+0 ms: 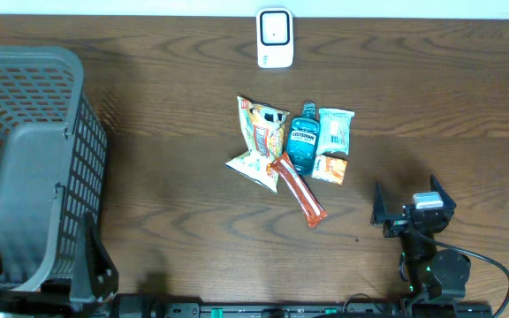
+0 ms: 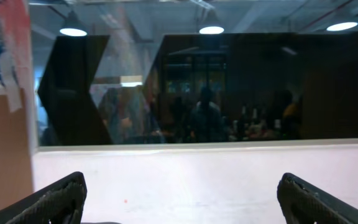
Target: Scan the item barcode
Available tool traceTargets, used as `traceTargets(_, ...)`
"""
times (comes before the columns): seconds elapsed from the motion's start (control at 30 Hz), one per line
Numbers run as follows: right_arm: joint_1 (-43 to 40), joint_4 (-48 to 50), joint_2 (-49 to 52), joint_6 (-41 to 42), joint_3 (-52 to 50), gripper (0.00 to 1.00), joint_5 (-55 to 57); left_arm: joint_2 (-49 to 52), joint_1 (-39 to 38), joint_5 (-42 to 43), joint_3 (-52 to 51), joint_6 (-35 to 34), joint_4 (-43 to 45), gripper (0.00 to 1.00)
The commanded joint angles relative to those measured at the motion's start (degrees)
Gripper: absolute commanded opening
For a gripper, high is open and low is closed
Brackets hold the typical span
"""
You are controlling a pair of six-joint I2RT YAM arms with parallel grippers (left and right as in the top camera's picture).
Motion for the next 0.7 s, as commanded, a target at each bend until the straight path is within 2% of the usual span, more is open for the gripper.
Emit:
traceTargets(0.0,0.2,-0.3,-0.3,0.0,0.0,0.99,0.1,-3.4,0.5,3.1,-1.7,-1.4,0.8,0.98)
traceTargets(0.33,0.2,-0.2,-0.3,2.8,0.0,0.99,-0.4,-12.0,0.5,3.1,-2.8,-1.4,-1.2,0.98)
traceTargets(0.6,0.2,-0.2,-0.3,2.8,0.0,0.99,-0.6,-13.2,0.5,3.0,-3.9,-1.4,-1.4,0.98)
traceTargets(0.67,0.2,-0.2,-0.3,5.4,0.0,0.99,-0.6,-14.2,0.5,3.0,-3.9,-1.3,-1.4,0.98)
